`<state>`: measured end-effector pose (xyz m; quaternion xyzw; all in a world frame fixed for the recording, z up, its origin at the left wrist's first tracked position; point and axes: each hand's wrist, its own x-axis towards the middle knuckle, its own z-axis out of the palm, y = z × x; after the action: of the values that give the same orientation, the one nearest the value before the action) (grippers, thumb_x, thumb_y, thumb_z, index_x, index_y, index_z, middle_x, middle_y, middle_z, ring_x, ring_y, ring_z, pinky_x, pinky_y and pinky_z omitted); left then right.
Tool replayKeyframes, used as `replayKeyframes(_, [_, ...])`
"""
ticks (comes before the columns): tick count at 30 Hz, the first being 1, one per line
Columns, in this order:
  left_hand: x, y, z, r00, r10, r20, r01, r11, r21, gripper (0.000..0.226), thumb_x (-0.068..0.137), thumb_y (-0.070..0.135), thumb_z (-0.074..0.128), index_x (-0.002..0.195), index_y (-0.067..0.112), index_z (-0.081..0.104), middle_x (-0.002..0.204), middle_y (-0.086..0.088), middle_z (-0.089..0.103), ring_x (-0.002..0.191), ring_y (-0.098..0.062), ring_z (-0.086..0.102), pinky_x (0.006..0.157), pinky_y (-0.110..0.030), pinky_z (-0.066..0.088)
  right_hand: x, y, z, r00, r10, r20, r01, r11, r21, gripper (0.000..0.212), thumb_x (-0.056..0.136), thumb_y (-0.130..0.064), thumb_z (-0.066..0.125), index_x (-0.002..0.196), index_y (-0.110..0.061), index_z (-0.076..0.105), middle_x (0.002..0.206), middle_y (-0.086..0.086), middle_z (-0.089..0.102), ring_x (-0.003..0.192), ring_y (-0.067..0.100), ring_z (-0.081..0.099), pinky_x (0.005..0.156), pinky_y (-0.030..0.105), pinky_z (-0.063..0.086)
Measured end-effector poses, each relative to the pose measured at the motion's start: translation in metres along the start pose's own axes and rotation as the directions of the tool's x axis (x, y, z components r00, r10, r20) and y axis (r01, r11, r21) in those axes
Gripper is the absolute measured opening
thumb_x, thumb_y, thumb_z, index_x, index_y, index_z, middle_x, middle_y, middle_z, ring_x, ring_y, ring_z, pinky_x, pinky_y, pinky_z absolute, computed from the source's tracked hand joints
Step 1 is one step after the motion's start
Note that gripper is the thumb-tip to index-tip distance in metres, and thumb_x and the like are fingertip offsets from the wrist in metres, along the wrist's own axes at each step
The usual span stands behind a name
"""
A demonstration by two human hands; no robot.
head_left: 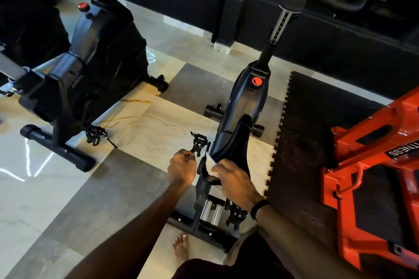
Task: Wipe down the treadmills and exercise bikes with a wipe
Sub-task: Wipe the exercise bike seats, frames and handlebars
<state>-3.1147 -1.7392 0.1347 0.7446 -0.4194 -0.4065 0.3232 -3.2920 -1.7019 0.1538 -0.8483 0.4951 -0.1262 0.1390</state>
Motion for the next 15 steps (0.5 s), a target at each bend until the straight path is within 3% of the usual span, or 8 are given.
replayKeyframes(4, [-0.004, -0.004, 0.009, 1.000, 0.001, 0.002, -0.001, 1.000, 0.021, 0.016, 0.089, 0.016, 0.057, 0.091, 0.019, 0.073, 0.093, -0.012, 0.074, 0.090, -0.034, 0.068, 0.085, -0.044, 0.055, -0.029, 0.024, -0.008, 0.953, -0.249, 0.172, 0.276, 0.948, -0.157, 0.030, 0.084, -0.002, 0.059, 0.108, -0.021, 0.063, 0.109, -0.003, 0.050, 0.100, 0.017, 0.050, 0.092, 0.029, 0.047])
replayKeyframes(6, [-0.006, -0.003, 0.012, 1.000, 0.009, -0.011, -0.009, 0.999, 0.032, 0.016, 0.090, 0.015, 0.057, 0.090, 0.018, 0.073, 0.094, -0.013, 0.074, 0.090, -0.034, 0.067, 0.085, -0.043, 0.055, -0.038, 0.034, -0.016, 0.941, -0.277, 0.196, 0.310, 0.937, -0.162, 0.030, 0.083, -0.002, 0.060, 0.105, -0.022, 0.065, 0.104, -0.004, 0.046, 0.093, 0.015, 0.046, 0.082, 0.026, 0.046])
replayKeyframes(9, [-0.005, -0.003, 0.013, 1.000, 0.000, -0.030, 0.000, 1.000, 0.000, 0.015, 0.091, 0.013, 0.058, 0.090, 0.015, 0.073, 0.092, -0.013, 0.074, 0.088, -0.033, 0.068, 0.085, -0.043, 0.056, -0.025, 0.039, -0.028, 0.987, -0.135, 0.089, 0.145, 0.983, -0.112, 0.027, 0.090, -0.010, 0.056, 0.111, -0.018, 0.071, 0.098, 0.001, 0.051, 0.080, 0.012, 0.045, 0.068, 0.025, 0.049])
replayKeyframes(12, [-0.007, 0.000, 0.015, 0.997, -0.026, -0.079, 0.024, 0.999, -0.022, 0.011, 0.092, 0.015, 0.061, 0.091, 0.015, 0.072, 0.091, -0.012, 0.074, 0.086, -0.032, 0.068, 0.084, -0.044, 0.057, 0.005, 0.058, -0.047, 0.972, 0.215, -0.093, -0.226, 0.967, -0.119, 0.027, 0.093, -0.006, 0.057, 0.117, -0.008, 0.070, 0.108, 0.010, 0.055, 0.087, 0.023, 0.059, 0.077, 0.030, 0.049])
replayKeyframes(15, [-0.015, 0.012, 0.018, 0.995, -0.010, -0.095, 0.007, 0.999, -0.041, 0.010, 0.093, 0.015, 0.061, 0.096, 0.015, 0.071, 0.093, -0.008, 0.074, 0.086, -0.025, 0.067, 0.082, -0.039, 0.057, 0.016, 0.067, -0.063, 0.924, 0.327, -0.199, -0.332, 0.943, 0.009, 0.022, 0.095, -0.010, 0.057, 0.112, -0.009, 0.070, 0.107, 0.008, 0.056, 0.096, 0.027, 0.061, 0.083, 0.028, 0.047])
